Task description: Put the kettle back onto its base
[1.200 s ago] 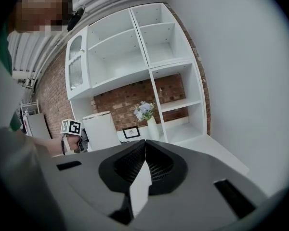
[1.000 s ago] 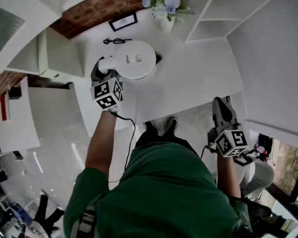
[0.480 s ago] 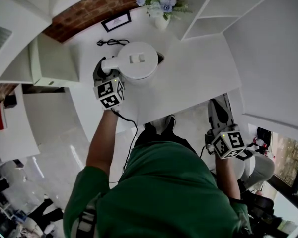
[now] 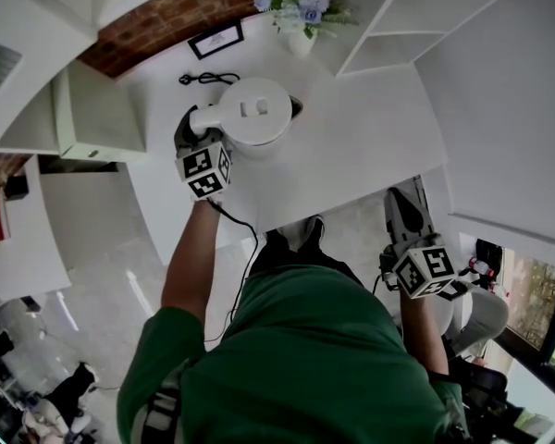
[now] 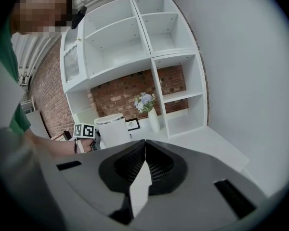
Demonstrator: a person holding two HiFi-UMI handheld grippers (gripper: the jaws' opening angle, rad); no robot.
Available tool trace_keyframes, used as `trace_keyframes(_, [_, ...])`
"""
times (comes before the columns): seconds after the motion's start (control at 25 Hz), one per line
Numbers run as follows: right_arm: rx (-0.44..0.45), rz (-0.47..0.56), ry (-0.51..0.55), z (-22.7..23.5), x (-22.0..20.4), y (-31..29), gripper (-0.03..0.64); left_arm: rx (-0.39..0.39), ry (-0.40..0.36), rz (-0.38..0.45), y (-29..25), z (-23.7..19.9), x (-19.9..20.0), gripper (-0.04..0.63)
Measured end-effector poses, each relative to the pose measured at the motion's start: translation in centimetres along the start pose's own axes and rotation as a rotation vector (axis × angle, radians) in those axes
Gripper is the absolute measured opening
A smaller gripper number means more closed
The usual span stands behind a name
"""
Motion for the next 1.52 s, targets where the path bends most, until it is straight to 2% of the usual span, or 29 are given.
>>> trace_keyframes(0.24, [0.021, 0.008, -0.018, 0.3, -0.3, -0.4, 0.023, -0.013, -0.003, -0.026, 0.6, -0.3, -1.0, 0.146])
trace_keyframes(0.56, [0.068, 0.066, -0.012, 0.0, 0.8, -1.3, 0.023, 0.028, 0.051, -0.195, 4.2, -0.8, -3.2, 0.196])
trace_keyframes(0.84, [0.060, 0.110, -0.001, 0.4, 1.1, -1.3, 0.023, 0.012, 0.092, -0.205, 9.8, -0.4, -3.7, 0.196])
trace_keyframes(0.96, [0.038, 0.141, 0.001, 0.8, 1.5, -0.9, 0.023, -0.044, 0.137, -0.182, 13.2, 0.4, -2.6, 0.184])
trace_keyframes(1.08, [0.022, 0.179, 0.018, 1.0, 2.0, -0.5, 0.023, -0.107, 0.158, -0.127, 16.4, 1.8, -0.1, 0.130])
trace_keyframes(1.36, [0.037, 0.281, 0.079, 0.9, 5.1, 0.2, 0.022, -0.248, 0.105, 0.028, 20.3, 7.9, 7.6, 0.076])
trace_keyframes(1.52, [0.058, 0.370, 0.167, -0.1, 7.8, 1.2, 0.021, -0.334, 0.081, 0.065, 21.5, 11.1, 10.4, 0.057])
Point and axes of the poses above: the fingertips, and each gripper's own axes: y backward along the fingers, z to its right, x out of its top, the point moved 8 cm from there along y, backward along the fingers, and after that the axes turned 12 degrees about y, right-handed, at the moved point
